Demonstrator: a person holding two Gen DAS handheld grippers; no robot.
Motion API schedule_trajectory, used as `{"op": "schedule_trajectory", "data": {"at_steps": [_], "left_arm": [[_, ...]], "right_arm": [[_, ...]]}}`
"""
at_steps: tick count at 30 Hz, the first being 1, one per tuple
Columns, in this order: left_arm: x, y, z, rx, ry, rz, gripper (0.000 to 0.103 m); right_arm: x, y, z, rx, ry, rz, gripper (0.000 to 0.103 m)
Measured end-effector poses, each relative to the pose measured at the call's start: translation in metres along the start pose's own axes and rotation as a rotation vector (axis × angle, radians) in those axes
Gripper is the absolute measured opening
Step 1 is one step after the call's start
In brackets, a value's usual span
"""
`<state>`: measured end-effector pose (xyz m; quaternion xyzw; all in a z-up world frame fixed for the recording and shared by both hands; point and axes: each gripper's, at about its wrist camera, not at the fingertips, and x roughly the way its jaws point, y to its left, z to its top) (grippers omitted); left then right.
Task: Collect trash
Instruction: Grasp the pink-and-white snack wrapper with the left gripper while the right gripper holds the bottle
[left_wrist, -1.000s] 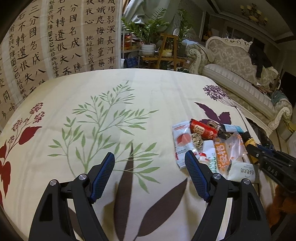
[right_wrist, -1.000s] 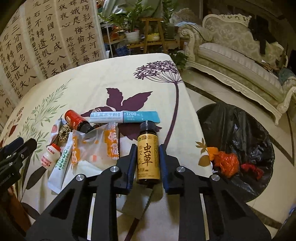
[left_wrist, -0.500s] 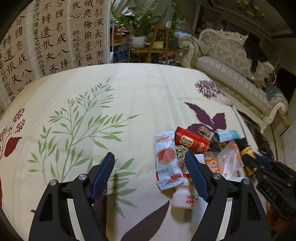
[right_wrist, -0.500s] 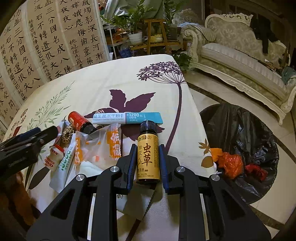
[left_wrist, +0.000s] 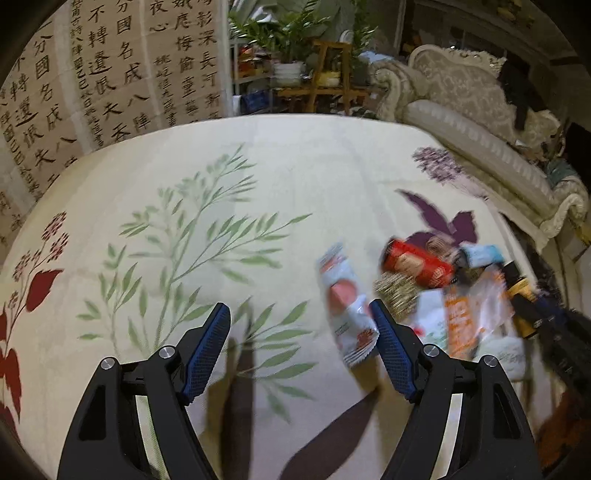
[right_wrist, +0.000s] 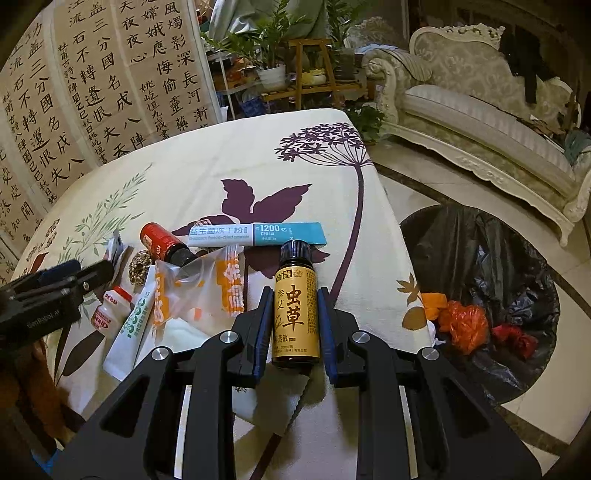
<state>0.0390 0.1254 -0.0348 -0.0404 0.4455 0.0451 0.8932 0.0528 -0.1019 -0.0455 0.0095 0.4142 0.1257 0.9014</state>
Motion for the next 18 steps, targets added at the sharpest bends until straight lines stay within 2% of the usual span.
{"op": "schedule_trajectory", "data": {"at_steps": [5, 10, 13, 16, 18], "left_arm": [[-0.006, 0.020, -0.005, -0.082, 0.007, -0.031, 0.074], [-0.003, 0.015, -0.001, -0.075, 0.000, -0.037, 0.074], [0.002, 0.011, 0.002, -0.077, 0.004, -0.041, 0.067], [0.003, 0.006, 0.003, -0.047, -0.003, -0.032, 0.051], [0.001, 0.007, 0.001, -0.042, -0.005, -0.057, 0.034]], "right_arm": [[0.000, 0.000, -0.001, 0.000, 0.000, 0.005, 0.023], [0.000, 0.000, -0.001, -0.001, 0.000, 0.004, 0.023], [0.001, 0.001, -0.002, 0.003, -0.001, 0.002, 0.023], [0.002, 0.001, -0.002, 0.007, 0.000, 0.002, 0.023], [0.002, 0.001, -0.002, 0.004, -0.001, 0.003, 0.023]]}}
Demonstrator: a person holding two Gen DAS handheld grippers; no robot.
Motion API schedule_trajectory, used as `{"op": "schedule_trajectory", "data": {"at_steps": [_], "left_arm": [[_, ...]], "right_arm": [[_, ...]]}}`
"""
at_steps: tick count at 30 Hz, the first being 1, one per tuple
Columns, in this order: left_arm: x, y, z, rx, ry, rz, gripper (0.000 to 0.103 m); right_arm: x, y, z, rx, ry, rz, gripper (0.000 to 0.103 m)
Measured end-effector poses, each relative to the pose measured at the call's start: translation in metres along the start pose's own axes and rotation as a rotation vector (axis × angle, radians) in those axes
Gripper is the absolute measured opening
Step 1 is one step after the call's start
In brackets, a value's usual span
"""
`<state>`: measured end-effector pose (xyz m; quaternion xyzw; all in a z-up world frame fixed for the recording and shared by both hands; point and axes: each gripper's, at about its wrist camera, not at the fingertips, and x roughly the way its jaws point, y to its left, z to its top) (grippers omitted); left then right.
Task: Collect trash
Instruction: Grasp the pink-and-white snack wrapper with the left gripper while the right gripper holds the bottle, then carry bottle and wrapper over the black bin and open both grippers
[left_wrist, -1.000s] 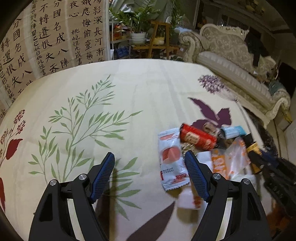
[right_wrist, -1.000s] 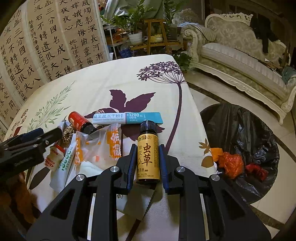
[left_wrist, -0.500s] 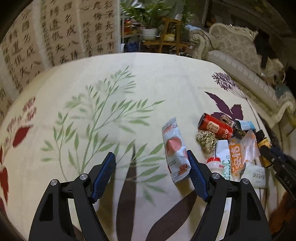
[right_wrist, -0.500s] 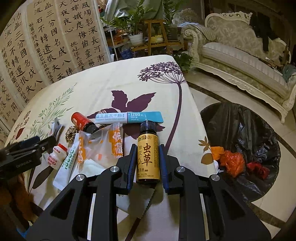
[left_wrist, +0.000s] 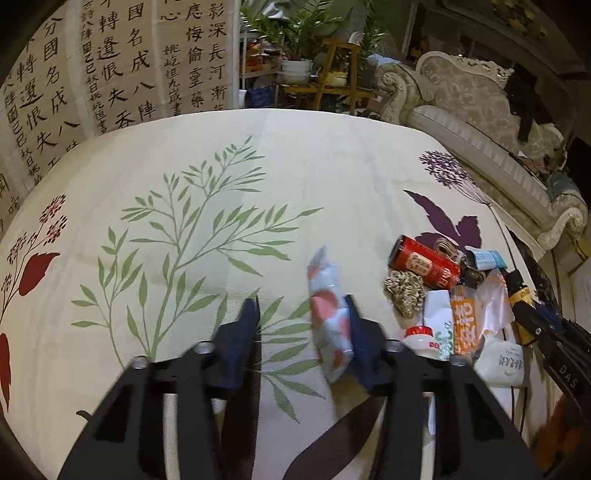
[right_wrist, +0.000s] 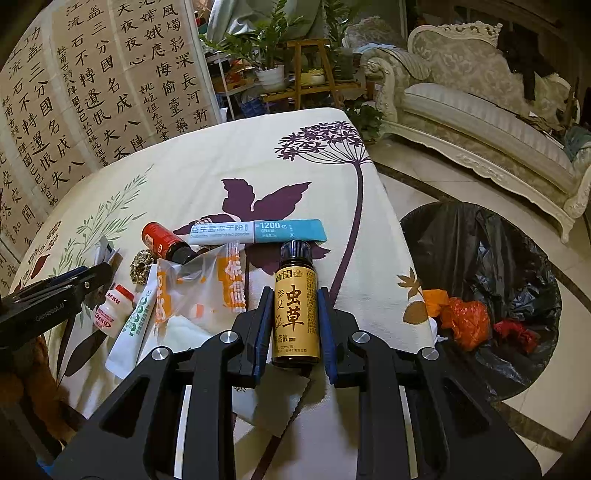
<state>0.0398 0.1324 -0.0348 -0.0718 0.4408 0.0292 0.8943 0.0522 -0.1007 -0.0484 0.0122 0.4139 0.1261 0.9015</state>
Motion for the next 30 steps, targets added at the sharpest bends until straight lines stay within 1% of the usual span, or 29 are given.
{"op": "schedule_trajectory", "data": {"at_steps": [1, 3, 4, 8, 12, 15, 18, 21, 24, 27, 30], "left_arm": [[-0.001, 0.001, -0.001, -0.004, -0.002, -0.018, 0.031], [-0.002, 0.004, -0.003, -0.018, -0.002, -0.061, 0.017], [-0.004, 0.006, -0.004, -0.025, -0.005, -0.077, 0.017], [-0.011, 0.004, -0.007, -0.017, -0.026, -0.066, 0.013], [-0.023, 0.001, -0.007, -0.012, -0.060, -0.070, 0.013], [-0.035, -0.005, -0.007, -0.003, -0.088, -0.085, 0.013], [-0.047, -0.016, -0.005, 0.006, -0.118, -0.117, 0.013], [-0.055, -0.036, -0.001, 0.033, -0.144, -0.161, 0.013], [-0.056, -0.066, 0.003, 0.082, -0.151, -0.210, 0.013], [-0.053, -0.100, 0.005, 0.131, -0.162, -0.261, 0.013], [-0.043, -0.138, 0.008, 0.184, -0.153, -0.310, 0.013]], "right_arm": [[0.000, 0.000, 0.000, -0.002, -0.001, 0.001, 0.023], [-0.001, -0.001, -0.001, -0.004, -0.004, 0.002, 0.023], [-0.002, -0.001, -0.001, -0.003, -0.006, 0.002, 0.023], [-0.008, -0.002, -0.002, 0.010, -0.019, 0.015, 0.023], [-0.017, -0.005, -0.003, 0.021, -0.041, 0.021, 0.023], [-0.026, -0.007, -0.002, 0.027, -0.060, 0.021, 0.023], [-0.036, -0.012, 0.000, 0.038, -0.086, 0.014, 0.023], [-0.048, -0.026, 0.001, 0.061, -0.119, -0.009, 0.023], [-0.056, -0.045, 0.002, 0.089, -0.142, -0.044, 0.023], [-0.060, -0.069, 0.001, 0.121, -0.155, -0.090, 0.023], [-0.061, -0.092, 0.000, 0.151, -0.162, -0.129, 0.023]]}}
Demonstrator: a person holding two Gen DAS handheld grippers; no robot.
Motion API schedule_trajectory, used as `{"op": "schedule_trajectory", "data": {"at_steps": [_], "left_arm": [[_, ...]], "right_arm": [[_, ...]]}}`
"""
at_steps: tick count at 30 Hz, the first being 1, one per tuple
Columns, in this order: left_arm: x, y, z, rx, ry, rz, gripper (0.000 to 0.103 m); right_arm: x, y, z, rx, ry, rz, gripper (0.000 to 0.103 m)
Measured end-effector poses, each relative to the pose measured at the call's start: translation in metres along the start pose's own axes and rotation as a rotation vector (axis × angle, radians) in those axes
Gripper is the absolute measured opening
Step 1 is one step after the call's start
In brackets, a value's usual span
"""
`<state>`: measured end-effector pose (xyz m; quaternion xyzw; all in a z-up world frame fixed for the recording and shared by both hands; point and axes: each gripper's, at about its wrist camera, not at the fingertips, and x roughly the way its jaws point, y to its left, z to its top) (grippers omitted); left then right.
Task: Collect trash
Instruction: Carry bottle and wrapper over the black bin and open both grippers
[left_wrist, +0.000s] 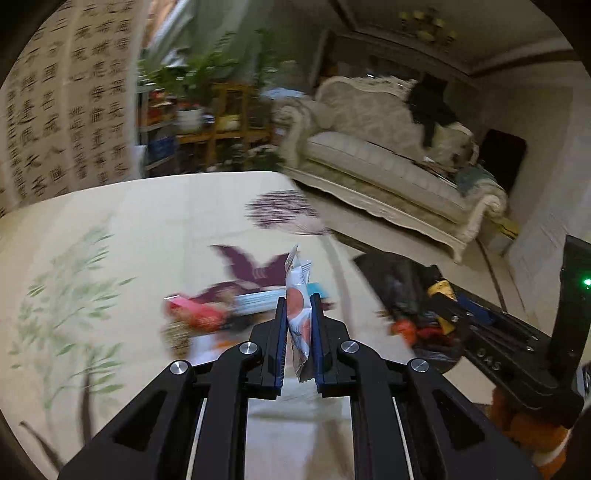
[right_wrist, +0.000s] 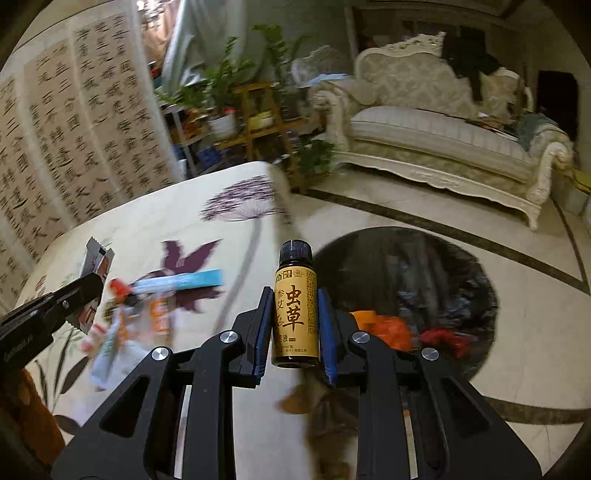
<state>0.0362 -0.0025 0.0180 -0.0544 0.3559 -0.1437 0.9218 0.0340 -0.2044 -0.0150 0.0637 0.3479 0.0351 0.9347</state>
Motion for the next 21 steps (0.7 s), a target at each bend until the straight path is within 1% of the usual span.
{"op": "schedule_trajectory", "data": {"at_steps": [5, 7, 12, 17, 19, 20, 21], "left_arm": [[0.034, -0.042, 0.010, 0.062, 0.030, -0.042, 0.013], [0.046, -0.055, 0.012, 0.089, 0.037, -0.049, 0.013], [0.075, -0.084, 0.013, 0.146, 0.070, -0.055, 0.013], [0.093, -0.098, 0.013, 0.196, 0.082, -0.032, 0.013], [0.099, -0.101, 0.013, 0.198, 0.095, -0.026, 0.018], [0.102, -0.102, 0.013, 0.194, 0.101, -0.022, 0.025], [0.103, -0.102, 0.013, 0.186, 0.103, -0.017, 0.037]], "right_arm": [[0.008, -0.035, 0.002, 0.030, -0.007, -0.067, 0.023], [0.012, -0.045, 0.002, 0.043, -0.002, -0.077, 0.023], [0.022, -0.069, 0.002, 0.070, 0.006, -0.095, 0.023], [0.032, -0.080, 0.003, 0.072, 0.009, -0.122, 0.023], [0.034, -0.084, 0.003, 0.084, 0.006, -0.133, 0.025], [0.035, -0.087, 0.003, 0.092, 0.008, -0.133, 0.027], [0.035, -0.090, 0.003, 0.104, 0.008, -0.133, 0.033]]}}
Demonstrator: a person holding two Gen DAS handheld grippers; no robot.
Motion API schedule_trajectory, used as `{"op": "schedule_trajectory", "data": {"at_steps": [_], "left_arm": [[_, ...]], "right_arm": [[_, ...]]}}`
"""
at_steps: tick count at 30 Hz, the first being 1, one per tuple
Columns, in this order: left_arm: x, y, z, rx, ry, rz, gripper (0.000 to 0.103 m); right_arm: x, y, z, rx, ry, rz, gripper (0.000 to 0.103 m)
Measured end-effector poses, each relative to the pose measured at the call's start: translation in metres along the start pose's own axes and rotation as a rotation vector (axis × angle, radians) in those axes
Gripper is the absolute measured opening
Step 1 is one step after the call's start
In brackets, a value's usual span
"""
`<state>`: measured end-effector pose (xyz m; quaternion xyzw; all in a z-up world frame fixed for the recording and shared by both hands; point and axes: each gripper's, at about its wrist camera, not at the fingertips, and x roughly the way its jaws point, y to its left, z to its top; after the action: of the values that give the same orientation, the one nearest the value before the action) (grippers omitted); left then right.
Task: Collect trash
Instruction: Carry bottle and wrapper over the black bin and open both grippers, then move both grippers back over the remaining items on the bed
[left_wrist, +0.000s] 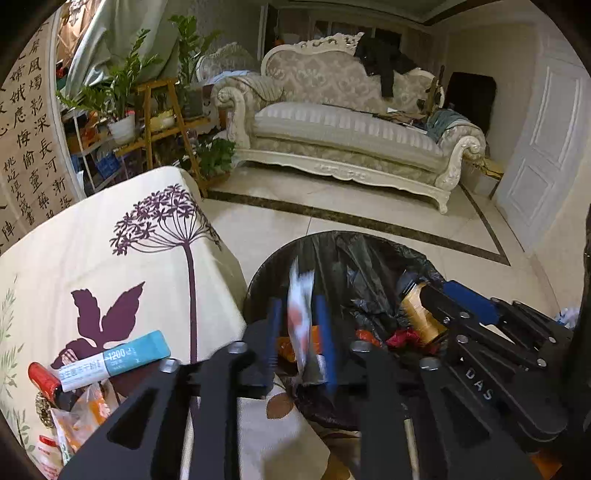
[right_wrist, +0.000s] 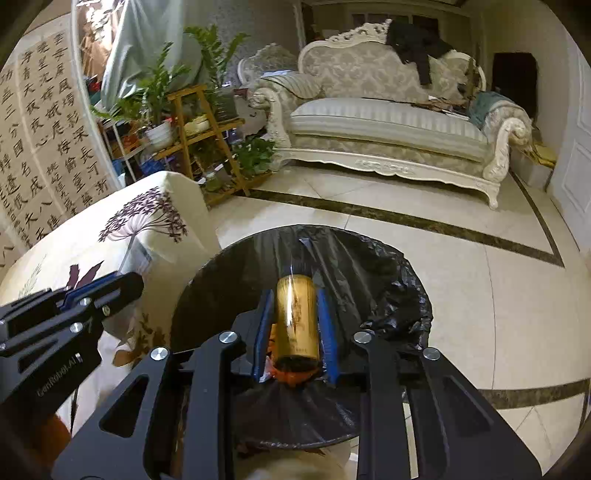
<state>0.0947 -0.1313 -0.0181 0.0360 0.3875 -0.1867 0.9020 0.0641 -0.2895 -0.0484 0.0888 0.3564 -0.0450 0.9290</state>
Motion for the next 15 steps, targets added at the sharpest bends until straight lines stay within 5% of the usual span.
{"op": "schedule_trajectory", "data": {"at_steps": [6, 12, 15], "left_arm": [[-0.004, 0.003, 0.001, -0.014, -0.015, 0.011, 0.057], [-0.025, 0.015, -0.004, -0.041, -0.045, 0.030, 0.065], [-0.039, 0.024, -0.012, -0.053, -0.046, 0.047, 0.068]], "right_arm": [[-0.006, -0.002, -0.001, 0.018, -0.013, -0.020, 0.043], [-0.024, 0.007, -0.004, 0.008, -0.044, -0.019, 0.066], [-0.032, 0.019, -0.008, -0.006, -0.038, 0.010, 0.068]]}}
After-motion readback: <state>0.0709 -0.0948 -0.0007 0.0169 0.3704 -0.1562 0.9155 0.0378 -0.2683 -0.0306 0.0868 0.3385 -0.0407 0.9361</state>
